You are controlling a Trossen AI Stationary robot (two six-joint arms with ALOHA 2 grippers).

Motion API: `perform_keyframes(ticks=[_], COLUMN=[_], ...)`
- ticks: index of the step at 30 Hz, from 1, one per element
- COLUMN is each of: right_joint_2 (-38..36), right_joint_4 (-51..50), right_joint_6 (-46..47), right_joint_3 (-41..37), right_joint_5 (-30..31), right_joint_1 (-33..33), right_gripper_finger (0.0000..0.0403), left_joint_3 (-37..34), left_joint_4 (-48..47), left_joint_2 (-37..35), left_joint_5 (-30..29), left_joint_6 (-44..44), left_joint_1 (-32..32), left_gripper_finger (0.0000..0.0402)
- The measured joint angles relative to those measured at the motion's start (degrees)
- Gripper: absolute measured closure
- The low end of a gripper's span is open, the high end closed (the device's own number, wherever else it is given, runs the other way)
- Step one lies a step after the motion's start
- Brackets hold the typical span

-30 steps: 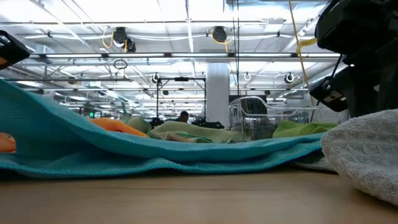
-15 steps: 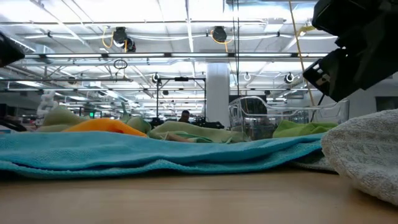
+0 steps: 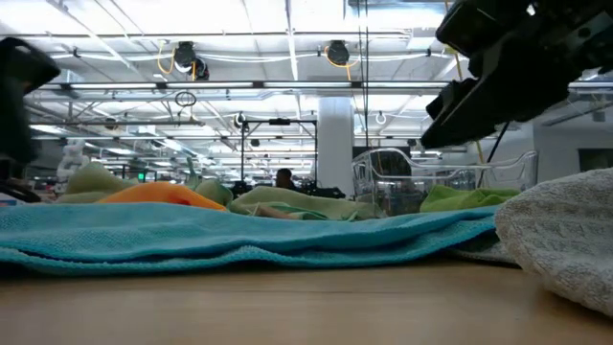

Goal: Fold microfiber towels
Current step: Fold the blue microfiber cloth

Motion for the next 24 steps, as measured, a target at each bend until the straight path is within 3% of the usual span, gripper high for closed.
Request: perform_keyframes(ticks=[10,21,24], right_joint_2=[5.1,5.2,5.2], right_joint_4=[7.5,8.1,7.3], right_joint_6=[-3.2,-3.4,-3.3], right_joint_3=[0.0,0.0,0.0], right_joint_5=[-0.2,0.0,0.0], right_joint_1=[0.0,0.0,0.0], right_gripper_finger=[0.0273,0.0273,0.0273], left_joint_3=[0.1,0.0,0.0], left_joint_4=[2.7,2.1,2.7], left_joint_2=[8.4,6.3,4.6], left_joint_5=[4.4,1.5,1.4], left_joint_6=[-6.3,-5.2,-5.8], left_joint_1=[-3.7,-4.5,-4.6], left_gripper_finger=[0.0186,0.0374,0.0395])
